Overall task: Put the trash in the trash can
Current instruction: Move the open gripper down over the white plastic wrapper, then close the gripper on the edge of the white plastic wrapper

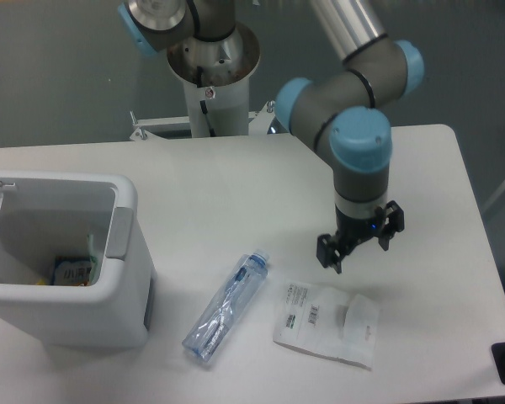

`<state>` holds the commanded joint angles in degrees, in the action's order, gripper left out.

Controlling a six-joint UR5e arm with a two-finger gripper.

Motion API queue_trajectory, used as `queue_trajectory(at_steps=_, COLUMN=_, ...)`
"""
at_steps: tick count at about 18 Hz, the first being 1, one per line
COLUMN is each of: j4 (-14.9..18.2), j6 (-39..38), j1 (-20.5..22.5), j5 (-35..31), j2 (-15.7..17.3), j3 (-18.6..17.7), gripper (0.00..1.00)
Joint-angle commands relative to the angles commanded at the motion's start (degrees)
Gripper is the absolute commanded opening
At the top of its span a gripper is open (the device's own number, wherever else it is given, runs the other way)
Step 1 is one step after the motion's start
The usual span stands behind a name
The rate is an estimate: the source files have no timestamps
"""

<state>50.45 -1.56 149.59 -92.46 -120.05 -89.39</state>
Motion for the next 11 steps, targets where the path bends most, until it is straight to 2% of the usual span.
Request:
queue_trajectory(at_steps=3, j4=0.09, j6=-5.71, j1=0.00, j5=-0.09, j2=-5.01, j3=5.53, gripper=1.00)
queue_trajectory(at_steps=5, j4=0.26, j6=-7.05, j1=-0.09, j5=0.17, j2=-6.95, j3=7.65, gripper=1.00)
queue_trajectory(at_steps=8, j4=0.26, j6=-9.24, j1=-0.09, j5=0.09, j2=-8.71, j3=8.09, gripper=1.00)
queue_trajectory(at_steps=11, j4=0.18, j6=-10.29, j1=0.00, j5=0.17, j2=-8.98, j3=8.36, gripper=1.00)
